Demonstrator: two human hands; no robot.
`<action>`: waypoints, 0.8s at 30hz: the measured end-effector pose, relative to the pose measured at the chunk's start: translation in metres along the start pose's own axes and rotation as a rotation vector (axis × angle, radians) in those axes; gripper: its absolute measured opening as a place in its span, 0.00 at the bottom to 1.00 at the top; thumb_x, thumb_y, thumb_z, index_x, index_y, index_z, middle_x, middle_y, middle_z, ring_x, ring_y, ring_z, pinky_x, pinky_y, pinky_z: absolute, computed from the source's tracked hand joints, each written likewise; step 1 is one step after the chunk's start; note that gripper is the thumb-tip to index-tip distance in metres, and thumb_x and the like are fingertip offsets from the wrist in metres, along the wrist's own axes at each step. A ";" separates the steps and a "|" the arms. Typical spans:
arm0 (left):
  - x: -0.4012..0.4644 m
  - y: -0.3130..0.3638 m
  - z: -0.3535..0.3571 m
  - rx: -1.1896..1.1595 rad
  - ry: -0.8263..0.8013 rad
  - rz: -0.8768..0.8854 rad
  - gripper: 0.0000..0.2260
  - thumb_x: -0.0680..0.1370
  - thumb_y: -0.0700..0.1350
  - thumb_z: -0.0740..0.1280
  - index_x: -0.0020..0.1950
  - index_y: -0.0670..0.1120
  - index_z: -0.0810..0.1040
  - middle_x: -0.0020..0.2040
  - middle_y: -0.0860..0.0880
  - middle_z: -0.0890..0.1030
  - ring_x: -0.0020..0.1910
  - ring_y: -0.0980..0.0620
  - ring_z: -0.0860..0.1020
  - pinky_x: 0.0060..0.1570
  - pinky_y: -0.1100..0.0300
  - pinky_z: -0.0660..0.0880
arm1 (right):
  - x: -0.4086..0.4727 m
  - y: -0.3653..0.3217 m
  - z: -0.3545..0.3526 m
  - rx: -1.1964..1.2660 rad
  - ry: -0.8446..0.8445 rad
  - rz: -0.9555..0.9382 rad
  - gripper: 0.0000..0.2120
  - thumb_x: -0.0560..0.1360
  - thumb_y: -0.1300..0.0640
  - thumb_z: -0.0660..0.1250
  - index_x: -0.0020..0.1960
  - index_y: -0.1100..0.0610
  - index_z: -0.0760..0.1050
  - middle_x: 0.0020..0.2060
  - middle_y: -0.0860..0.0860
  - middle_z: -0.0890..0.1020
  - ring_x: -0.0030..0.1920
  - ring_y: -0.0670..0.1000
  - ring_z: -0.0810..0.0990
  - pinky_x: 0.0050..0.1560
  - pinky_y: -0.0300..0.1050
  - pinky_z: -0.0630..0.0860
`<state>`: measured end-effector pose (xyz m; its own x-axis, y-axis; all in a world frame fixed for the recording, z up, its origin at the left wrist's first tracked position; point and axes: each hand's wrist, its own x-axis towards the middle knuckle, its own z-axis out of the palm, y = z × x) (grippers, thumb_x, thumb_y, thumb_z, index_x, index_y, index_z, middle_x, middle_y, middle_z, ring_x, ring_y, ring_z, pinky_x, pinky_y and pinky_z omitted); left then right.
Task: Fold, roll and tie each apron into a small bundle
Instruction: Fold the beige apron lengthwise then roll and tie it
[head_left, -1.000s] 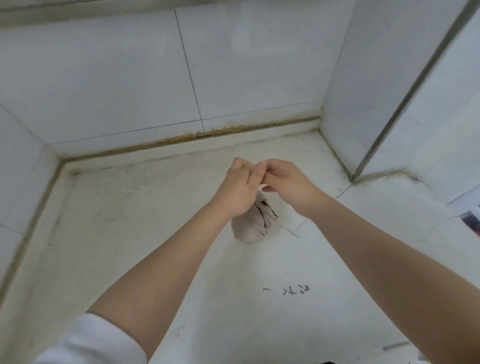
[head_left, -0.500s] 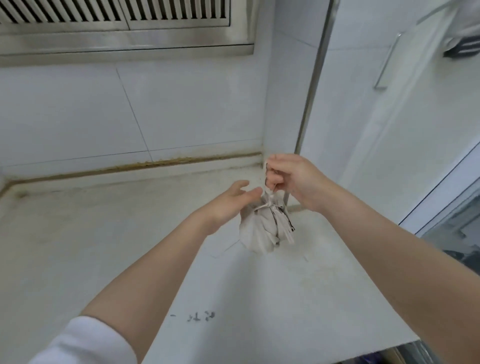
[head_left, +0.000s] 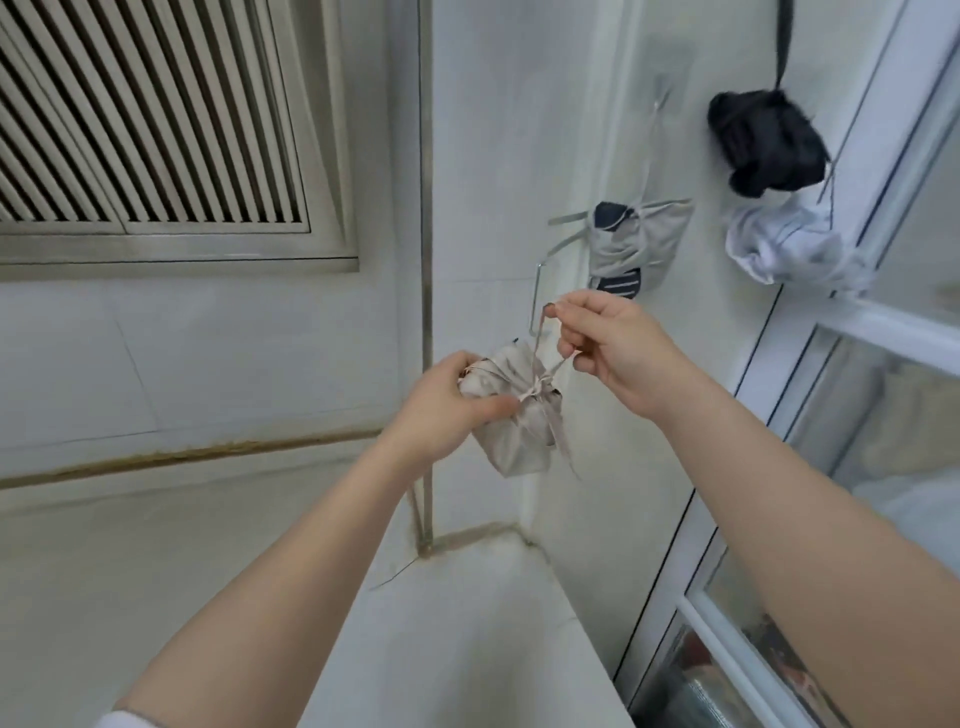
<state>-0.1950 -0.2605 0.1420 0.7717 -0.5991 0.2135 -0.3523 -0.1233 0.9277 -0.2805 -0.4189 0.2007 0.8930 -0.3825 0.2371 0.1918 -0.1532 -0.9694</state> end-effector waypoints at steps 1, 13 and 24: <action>0.002 0.007 0.001 0.010 0.032 0.029 0.17 0.65 0.48 0.76 0.50 0.48 0.76 0.45 0.53 0.81 0.43 0.54 0.79 0.45 0.58 0.75 | 0.003 -0.005 -0.005 0.003 0.030 -0.005 0.07 0.78 0.61 0.62 0.42 0.57 0.75 0.23 0.45 0.69 0.28 0.44 0.71 0.28 0.35 0.60; 0.076 0.187 -0.031 -0.018 0.435 0.479 0.09 0.73 0.46 0.69 0.52 0.48 0.75 0.44 0.53 0.80 0.45 0.53 0.78 0.41 0.59 0.72 | 0.061 -0.168 -0.056 -0.066 0.297 -0.348 0.08 0.78 0.60 0.63 0.41 0.55 0.75 0.29 0.48 0.74 0.30 0.42 0.78 0.28 0.35 0.63; 0.147 0.307 -0.025 -0.188 0.338 0.575 0.10 0.75 0.44 0.65 0.52 0.39 0.75 0.44 0.46 0.78 0.40 0.50 0.77 0.44 0.53 0.79 | 0.141 -0.296 -0.098 -0.273 0.603 -0.691 0.13 0.77 0.60 0.63 0.33 0.53 0.72 0.29 0.47 0.76 0.31 0.46 0.73 0.37 0.38 0.71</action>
<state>-0.1764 -0.3663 0.4658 0.6231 -0.2450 0.7428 -0.6810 0.2972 0.6693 -0.2517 -0.5165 0.5274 0.2435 -0.5209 0.8182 0.4285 -0.6990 -0.5725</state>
